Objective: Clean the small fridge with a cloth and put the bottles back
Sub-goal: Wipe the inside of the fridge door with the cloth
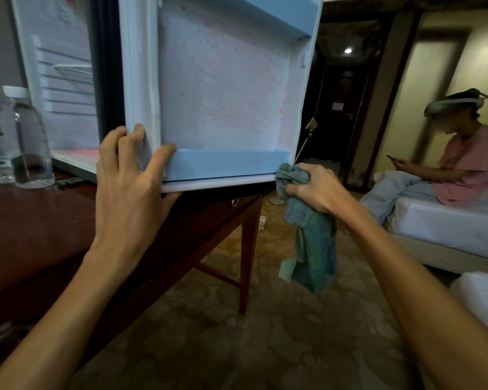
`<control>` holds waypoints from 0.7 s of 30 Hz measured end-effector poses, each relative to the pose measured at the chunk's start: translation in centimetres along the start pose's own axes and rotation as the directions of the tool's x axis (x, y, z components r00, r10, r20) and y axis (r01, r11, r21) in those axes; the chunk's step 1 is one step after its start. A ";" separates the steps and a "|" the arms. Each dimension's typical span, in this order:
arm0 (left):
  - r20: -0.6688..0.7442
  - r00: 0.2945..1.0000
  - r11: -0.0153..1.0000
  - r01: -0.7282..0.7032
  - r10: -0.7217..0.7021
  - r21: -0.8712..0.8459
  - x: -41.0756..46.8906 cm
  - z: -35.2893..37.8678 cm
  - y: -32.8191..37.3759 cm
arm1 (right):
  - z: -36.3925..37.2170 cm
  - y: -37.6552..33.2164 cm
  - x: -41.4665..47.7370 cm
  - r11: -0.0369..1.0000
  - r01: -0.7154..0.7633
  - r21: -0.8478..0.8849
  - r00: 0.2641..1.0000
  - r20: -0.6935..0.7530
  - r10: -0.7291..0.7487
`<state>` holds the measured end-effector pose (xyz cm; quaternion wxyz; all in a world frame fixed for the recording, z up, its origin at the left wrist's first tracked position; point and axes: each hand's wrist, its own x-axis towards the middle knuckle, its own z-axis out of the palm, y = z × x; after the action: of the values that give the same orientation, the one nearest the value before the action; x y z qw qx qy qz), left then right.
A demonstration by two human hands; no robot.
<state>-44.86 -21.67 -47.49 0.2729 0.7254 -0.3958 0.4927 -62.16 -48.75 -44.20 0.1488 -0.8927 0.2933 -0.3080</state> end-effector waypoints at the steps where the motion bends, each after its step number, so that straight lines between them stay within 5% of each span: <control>1: -0.002 1.000 1.000 0.002 -0.002 -0.002 0.0 0.0 0.0 | -0.1 0.2 0.0 1.000 0.010 -0.003 1.000 0.003 -0.010; 8: 0.009 1.000 1.000 -0.002 0.003 -0.017 0.1 0.0 -0.1 | 0.2 -0.3 0.0 0.990 0.061 0.126 0.994 0.081 -0.071; 15: -0.001 1.000 1.000 -0.003 0.003 -0.010 0.0 0.1 -0.1 | -0.5 0.2 0.4 0.946 0.101 -0.307 0.994 0.069 -0.083; 21: 0.007 1.000 1.000 0.005 -0.005 -0.001 0.1 0.1 -0.1 | -0.7 -0.3 0.9 0.986 0.007 0.169 0.990 0.137 -0.031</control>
<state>-44.66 -21.73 -47.48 0.2727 0.7280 -0.3953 0.4892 -61.88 -49.14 -43.13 0.2406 -0.8991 0.2467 -0.2700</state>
